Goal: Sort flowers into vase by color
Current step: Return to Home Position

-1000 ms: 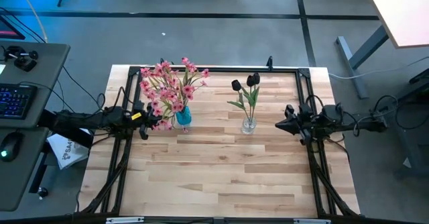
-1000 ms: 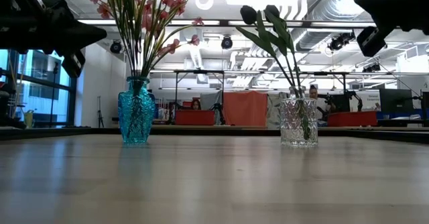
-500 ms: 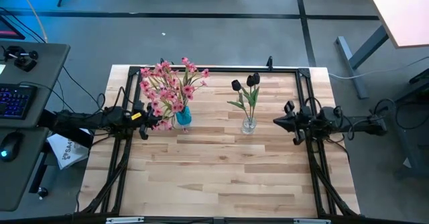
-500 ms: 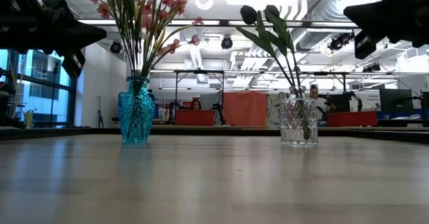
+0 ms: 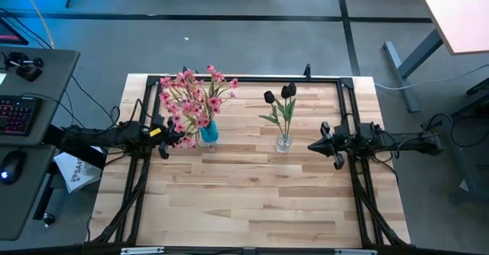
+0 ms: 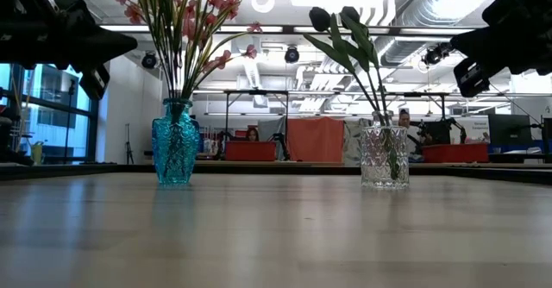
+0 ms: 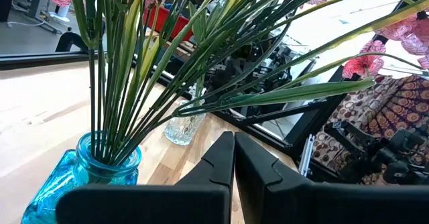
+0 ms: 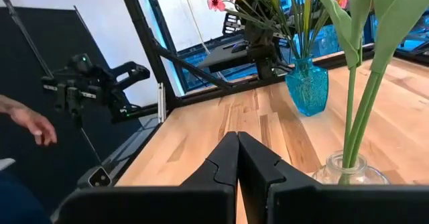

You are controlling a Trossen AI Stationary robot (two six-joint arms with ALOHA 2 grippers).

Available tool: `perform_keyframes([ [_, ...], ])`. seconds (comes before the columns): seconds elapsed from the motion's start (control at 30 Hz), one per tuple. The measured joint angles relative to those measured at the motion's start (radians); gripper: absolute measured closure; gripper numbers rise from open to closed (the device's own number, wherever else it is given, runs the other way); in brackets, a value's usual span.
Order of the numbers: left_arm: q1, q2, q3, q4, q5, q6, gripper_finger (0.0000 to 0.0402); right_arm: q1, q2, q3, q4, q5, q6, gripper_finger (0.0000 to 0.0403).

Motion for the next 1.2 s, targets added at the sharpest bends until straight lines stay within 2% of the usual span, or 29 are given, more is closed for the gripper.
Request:
perform_keyframes([
  [1.2, -0.002, -0.003, 0.0, 0.005, 0.0, 0.0, 0.0401, -0.018, -0.021, 0.0, -0.003, 0.014, 0.017, 0.0403],
])
